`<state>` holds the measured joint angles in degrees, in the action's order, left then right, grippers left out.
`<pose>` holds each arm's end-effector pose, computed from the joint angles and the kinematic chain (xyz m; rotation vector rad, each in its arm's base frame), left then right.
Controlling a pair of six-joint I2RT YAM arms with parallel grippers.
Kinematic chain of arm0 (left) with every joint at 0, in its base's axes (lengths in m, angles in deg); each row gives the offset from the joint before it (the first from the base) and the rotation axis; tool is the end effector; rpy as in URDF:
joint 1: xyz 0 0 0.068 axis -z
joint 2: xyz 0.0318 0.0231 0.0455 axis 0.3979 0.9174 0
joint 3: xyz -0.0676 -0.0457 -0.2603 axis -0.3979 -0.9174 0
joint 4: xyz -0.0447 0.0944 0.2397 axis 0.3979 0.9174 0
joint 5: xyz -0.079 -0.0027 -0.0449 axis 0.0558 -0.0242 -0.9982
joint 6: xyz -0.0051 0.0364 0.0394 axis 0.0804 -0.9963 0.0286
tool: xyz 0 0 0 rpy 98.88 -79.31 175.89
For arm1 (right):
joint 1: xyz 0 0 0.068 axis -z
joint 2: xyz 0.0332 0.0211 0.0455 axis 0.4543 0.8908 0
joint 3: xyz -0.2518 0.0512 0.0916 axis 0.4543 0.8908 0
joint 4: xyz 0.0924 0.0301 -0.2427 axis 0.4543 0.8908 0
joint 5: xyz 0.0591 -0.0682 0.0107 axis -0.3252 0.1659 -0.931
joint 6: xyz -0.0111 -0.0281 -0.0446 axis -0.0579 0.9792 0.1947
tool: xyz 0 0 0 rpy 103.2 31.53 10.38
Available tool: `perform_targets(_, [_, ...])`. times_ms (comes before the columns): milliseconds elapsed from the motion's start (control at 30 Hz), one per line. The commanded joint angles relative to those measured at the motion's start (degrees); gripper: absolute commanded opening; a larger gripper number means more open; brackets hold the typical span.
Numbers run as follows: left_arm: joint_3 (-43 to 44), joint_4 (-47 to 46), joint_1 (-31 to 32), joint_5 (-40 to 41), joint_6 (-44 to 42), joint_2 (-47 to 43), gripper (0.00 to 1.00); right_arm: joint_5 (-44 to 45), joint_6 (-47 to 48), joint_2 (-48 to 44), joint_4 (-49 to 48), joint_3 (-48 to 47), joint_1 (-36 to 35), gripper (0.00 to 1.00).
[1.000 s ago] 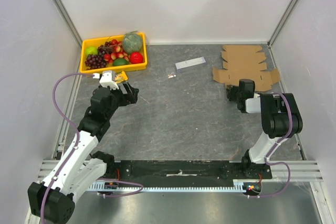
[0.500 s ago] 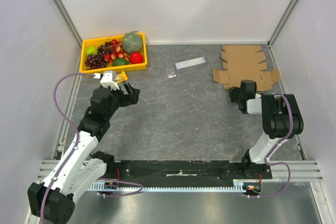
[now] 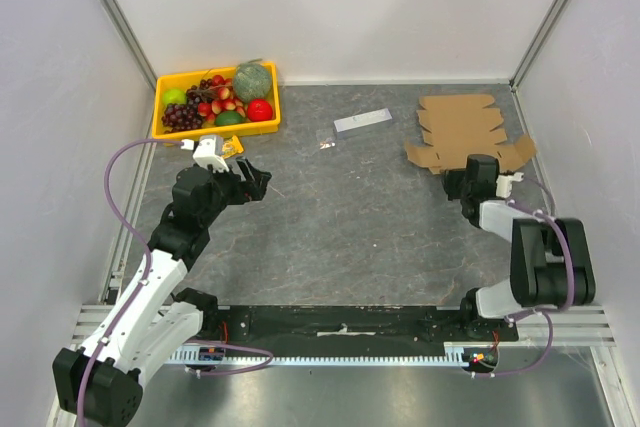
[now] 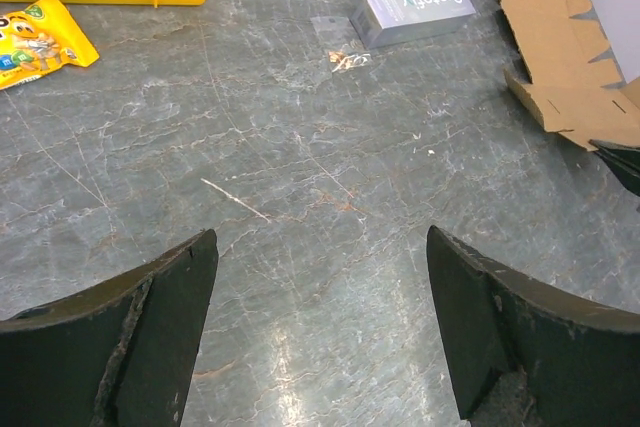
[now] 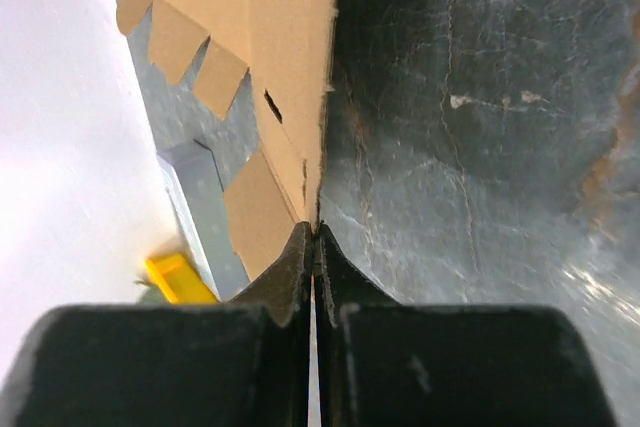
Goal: Fold the paper box
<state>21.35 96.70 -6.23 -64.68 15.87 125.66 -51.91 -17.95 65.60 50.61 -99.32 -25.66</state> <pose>0.1811 -0.0580 0.2848 -0.0683 1.9097 -0.5292 0.2786 -0.0103 0.1453 1.7752 1.5353 0.7398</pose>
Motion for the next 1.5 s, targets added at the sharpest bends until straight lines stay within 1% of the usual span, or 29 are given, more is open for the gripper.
perform_targets(0, [1.6, -1.4, 0.1, -2.3, 2.0, -0.6, 0.9, 1.3, 13.7, -8.6, 12.3, -1.9, 0.1, 0.0])
perform_targets(167, [1.6, -1.7, 0.0, -3.5, 2.1, -0.4, 0.9, 1.4, 29.9, -16.9, 25.1, -5.7, 0.1, 0.0])
perform_targets(300, [2.0, -2.4, 0.2, -4.5, 2.2, 0.3, 0.9, 2.0, 41.1, -23.4, 35.9, -9.2, 0.1, 0.0])
perform_targets(400, [2.2, -2.6, 0.1, -5.6, 2.0, 1.0, 0.9, 2.0, 49.4, -28.1, 44.3, -13.5, 0.1, 0.0])
perform_targets(500, [2.4, -2.8, 0.2, -7.1, 2.1, 1.7, 0.9, 0.6, 55.6, -30.6, 51.9, -19.4, 0.1, 0.0])
perform_targets(633, [3.0, -3.0, 0.1, -9.5, 2.0, 3.2, 0.9, -3.8, 61.8, -31.9, 60.8, -28.0, 0.0, 0.0])
perform_targets(833, [6.1, -1.7, 0.1, -13.5, 1.2, 4.4, 0.89, -15.8, 70.6, -30.3, 72.0, -38.8, -1.0, 0.0])
perform_targets(867, [6.8, -1.4, 0.1, -14.0, 1.1, 4.4, 0.89, -17.9, 72.1, -30.0, 73.6, -40.5, -3.0, 0.0])
perform_targets(967, [8.0, -0.4, 0.1, -15.8, 1.1, 3.7, 0.89, -19.7, 74.3, -29.7, 78.2, -44.4, -5.2, 0.0])
perform_targets(1067, [9.2, 0.5, 0.1, -17.5, 1.6, 2.7, 0.9, -24.3, 76.4, -30.2, 80.4, -46.7, -8.5, 0.0])
perform_targets(1167, [10.7, 1.2, 0.1, -20.1, 1.7, 1.4, 0.9, -33.0, 79.4, -31.2, 81.4, -46.6, -11.6, 0.0])
perform_targets(1267, [11.9, 1.0, 0.1, -23.0, 1.7, 1.0, 0.9, -36.8, 81.0, -32.4, 81.9, -46.0, -14.7, 0.0])
perform_targets(1367, [13.1, 0.1, 0.1, -27.0, 1.6, 1.7, 0.9, -39.1, 81.3, -32.5, 82.0, -45.9, -17.5, 0.0])
perform_targets(1467, [14.3, -0.6, 0.1, -29.7, 2.4, 2.5, 0.9, -38.9, 81.7, -31.9, 82.1, -47.4, -20.0, 0.0])
